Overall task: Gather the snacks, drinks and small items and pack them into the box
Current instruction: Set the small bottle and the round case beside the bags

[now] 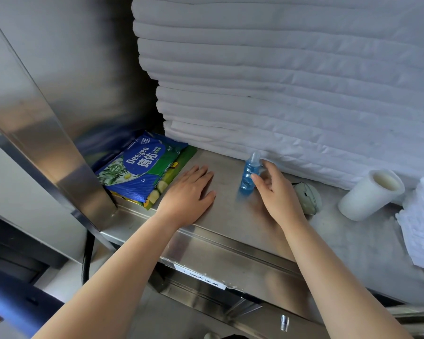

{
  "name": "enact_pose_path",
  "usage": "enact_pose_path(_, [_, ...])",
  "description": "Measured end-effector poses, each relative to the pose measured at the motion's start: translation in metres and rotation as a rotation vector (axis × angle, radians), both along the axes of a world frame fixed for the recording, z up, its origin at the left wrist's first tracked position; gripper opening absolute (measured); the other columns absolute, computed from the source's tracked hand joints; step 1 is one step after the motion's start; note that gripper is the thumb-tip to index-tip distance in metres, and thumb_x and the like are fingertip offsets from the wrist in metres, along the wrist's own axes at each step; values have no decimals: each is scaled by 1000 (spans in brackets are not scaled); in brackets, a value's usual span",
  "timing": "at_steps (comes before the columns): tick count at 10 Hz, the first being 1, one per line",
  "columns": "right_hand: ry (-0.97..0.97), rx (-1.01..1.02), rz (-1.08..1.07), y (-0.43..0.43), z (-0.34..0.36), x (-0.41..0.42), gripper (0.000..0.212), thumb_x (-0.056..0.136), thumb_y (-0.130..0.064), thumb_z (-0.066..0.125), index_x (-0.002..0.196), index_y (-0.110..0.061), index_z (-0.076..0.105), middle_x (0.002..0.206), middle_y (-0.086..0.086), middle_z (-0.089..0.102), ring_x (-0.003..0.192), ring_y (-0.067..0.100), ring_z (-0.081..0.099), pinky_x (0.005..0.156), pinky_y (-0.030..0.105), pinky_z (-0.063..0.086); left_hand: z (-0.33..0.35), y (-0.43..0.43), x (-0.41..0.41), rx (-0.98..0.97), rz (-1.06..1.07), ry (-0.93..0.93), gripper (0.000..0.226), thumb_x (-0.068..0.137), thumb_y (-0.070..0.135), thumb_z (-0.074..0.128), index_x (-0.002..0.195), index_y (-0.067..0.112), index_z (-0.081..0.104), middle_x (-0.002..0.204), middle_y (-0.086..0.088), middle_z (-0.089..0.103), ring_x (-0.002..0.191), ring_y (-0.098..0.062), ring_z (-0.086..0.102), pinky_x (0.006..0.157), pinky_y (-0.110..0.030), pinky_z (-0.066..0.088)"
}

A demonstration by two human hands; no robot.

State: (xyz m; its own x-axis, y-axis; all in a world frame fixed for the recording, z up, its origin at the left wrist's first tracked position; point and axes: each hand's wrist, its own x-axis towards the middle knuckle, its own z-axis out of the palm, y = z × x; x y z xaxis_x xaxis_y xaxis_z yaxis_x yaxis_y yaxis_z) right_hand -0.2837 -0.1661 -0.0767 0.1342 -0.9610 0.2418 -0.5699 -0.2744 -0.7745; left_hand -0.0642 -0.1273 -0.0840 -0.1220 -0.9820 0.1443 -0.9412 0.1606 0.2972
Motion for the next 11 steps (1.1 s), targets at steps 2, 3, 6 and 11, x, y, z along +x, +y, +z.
enact_pose_path(2, [9, 1, -11, -3, 0, -1, 42, 93, -40, 51, 133, -28, 45, 82, -12, 61, 75, 0, 59, 66, 8, 40, 0, 0, -1, 0, 5, 0, 57, 95, 48, 34, 147, 26, 25, 156, 7, 18, 143, -9, 8, 109, -22, 2])
enact_pose_path(3, [20, -14, -19, -2, 0, 0, 45, 93, -36, 53, 136, -26, 44, 73, -15, 54, 71, -12, 52, 62, 1, 36, 0, 0, -1, 4, 5, 4, 57, 95, 48, 35, 147, 26, 25, 155, 7, 19, 143, -9, 8, 111, -23, 4])
enact_pose_path(6, [63, -30, 76, 4, 8, 3, 29, 83, -38, 67, 110, -30, 61, 79, -7, 61, 65, 5, 57, 68, 29, 49, 4, 1, -2, 11, 0, 4, 57, 96, 45, 37, 147, 24, 26, 156, 6, 19, 143, -10, 9, 114, -26, 5])
enact_pose_path(11, [242, -1, 17, -8, 3, 21, 21, 80, -32, 70, 77, -17, 56, 68, -8, 57, 63, 9, 51, 49, 16, 31, 3, 3, -4, -20, 14, -1, 59, 95, 45, 36, 148, 22, 22, 156, 4, 19, 143, -11, 9, 110, -22, 1])
